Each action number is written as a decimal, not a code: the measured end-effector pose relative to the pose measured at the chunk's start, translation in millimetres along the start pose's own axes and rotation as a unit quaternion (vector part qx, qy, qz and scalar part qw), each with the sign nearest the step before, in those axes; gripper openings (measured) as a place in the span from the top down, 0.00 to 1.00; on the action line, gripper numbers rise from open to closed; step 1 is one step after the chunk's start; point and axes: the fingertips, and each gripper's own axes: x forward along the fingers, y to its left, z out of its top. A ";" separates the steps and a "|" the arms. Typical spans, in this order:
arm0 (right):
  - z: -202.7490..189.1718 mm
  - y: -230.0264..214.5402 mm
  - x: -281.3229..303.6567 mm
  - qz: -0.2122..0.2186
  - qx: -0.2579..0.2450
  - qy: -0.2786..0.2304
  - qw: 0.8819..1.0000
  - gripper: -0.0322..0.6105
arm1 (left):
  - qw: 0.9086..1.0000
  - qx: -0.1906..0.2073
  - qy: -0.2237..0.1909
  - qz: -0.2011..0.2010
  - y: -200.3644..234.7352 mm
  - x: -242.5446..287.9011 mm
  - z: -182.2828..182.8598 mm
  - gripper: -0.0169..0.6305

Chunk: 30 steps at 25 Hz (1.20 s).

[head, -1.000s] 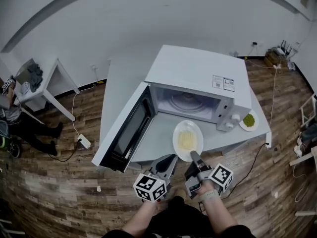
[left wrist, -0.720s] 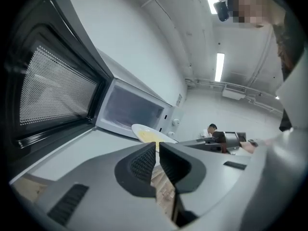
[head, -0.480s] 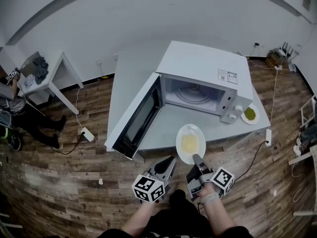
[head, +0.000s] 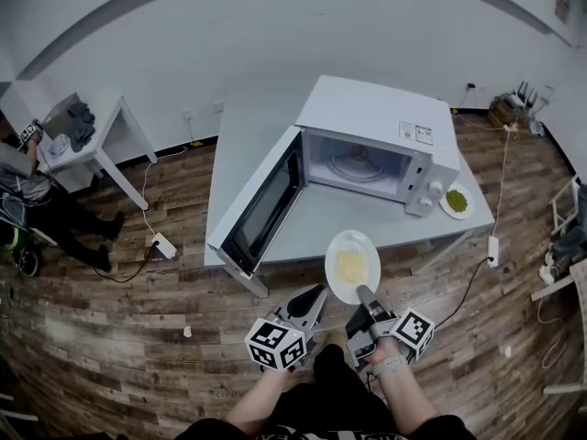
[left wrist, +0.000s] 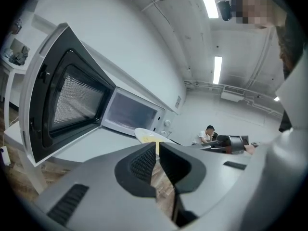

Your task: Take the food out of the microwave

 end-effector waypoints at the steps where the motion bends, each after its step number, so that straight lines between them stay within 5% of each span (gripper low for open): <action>1: -2.4 0.8 -3.7 0.002 0.001 0.000 1.000 0.86 | 1.000 -0.001 0.000 -0.001 -2.6 -2.7 -1.3 0.93; 30: -66.3 -8.6 -88.6 0.007 0.009 -0.005 1.000 0.86 | 1.000 0.006 0.003 -0.006 -51.3 -85.7 -39.4 0.93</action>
